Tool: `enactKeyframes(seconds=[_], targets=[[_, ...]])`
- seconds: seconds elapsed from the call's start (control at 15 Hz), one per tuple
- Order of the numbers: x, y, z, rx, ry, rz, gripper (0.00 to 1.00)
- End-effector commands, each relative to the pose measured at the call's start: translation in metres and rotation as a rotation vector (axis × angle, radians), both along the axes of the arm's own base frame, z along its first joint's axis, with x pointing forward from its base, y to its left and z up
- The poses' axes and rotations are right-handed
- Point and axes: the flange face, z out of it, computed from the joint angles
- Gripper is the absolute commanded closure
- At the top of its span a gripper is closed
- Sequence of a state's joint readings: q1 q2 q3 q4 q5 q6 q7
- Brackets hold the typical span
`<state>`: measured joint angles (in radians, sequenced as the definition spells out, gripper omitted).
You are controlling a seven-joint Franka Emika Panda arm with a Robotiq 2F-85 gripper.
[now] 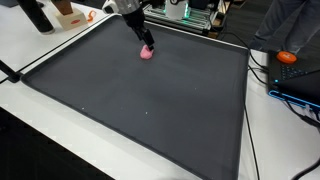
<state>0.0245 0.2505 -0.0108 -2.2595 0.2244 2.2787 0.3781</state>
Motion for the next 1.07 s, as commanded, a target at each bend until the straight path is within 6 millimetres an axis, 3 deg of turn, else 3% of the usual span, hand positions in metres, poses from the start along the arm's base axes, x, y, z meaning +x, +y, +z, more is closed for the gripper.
enactKeyframes(seconds=[0.0, 0.6, 0.73, 1.0], targets=[[-0.01, -0.006, -0.017, -0.007, 0.027, -0.1, 0.0], [-0.009, -0.01, -0.03, -0.003, 0.032, -0.297, 0.02], [-0.009, -0.01, -0.032, -0.002, 0.037, -0.32, 0.27], [-0.009, -0.012, -0.036, -0.019, 0.053, -0.352, 0.58]])
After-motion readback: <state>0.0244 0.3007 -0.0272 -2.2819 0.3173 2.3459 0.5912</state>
